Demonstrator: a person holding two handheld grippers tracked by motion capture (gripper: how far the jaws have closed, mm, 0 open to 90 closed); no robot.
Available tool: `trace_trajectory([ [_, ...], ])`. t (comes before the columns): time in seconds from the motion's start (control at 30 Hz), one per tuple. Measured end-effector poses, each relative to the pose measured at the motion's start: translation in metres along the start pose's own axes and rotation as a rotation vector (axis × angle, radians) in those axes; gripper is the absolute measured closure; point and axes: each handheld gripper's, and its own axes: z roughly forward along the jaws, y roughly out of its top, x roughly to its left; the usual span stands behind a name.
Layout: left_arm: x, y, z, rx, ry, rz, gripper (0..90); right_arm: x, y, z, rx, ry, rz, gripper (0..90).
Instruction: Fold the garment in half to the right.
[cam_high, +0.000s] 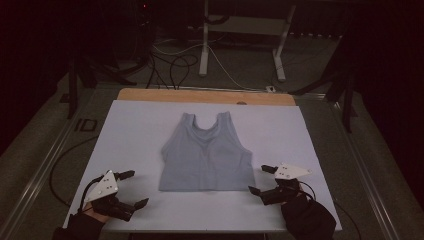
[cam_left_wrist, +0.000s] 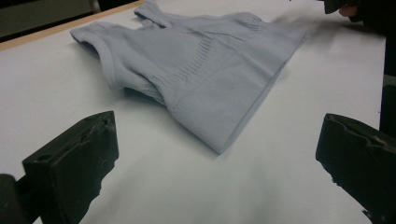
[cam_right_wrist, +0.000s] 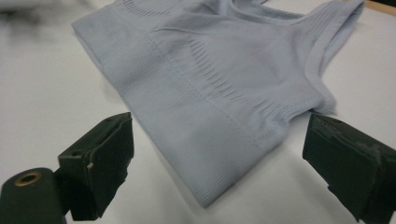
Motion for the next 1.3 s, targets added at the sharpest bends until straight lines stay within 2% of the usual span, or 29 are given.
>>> trace_trajectory([
  [0.3, -0.001, 0.001, 0.001, 0.003, -0.017, 0.004, 0.3, 0.002, -0.001, 0.001, -0.013, -0.019, -0.032, 9.0],
  [0.43, -0.003, 0.003, 0.002, -0.002, -0.039, 0.012, 0.3, 0.002, -0.001, 0.001, -0.012, -0.045, -0.045, 9.0],
  [0.73, -0.005, 0.006, 0.004, 0.009, -0.048, 0.009, 0.3, 0.002, 0.0, 0.002, -0.022, -0.039, -0.045, 9.0],
  [0.87, -0.006, 0.006, 0.005, 0.015, -0.052, 0.008, 0.3, 0.003, 0.0, 0.002, -0.025, -0.043, -0.029, 9.0],
  [1.03, -0.007, 0.01, 0.005, 0.01, -0.049, 0.006, 0.3, 0.006, 0.003, 0.002, -0.022, -0.046, -0.039, 9.0],
  [1.23, -0.012, 0.02, 0.008, 0.008, -0.063, 0.008, 0.3, 0.008, 0.012, -0.004, -0.046, -0.04, -0.022, 9.0],
  [1.3, -0.014, 0.025, 0.01, 0.015, -0.068, 0.024, 0.3, 0.009, 0.02, -0.006, -0.06, -0.033, -0.018, 9.0],
])
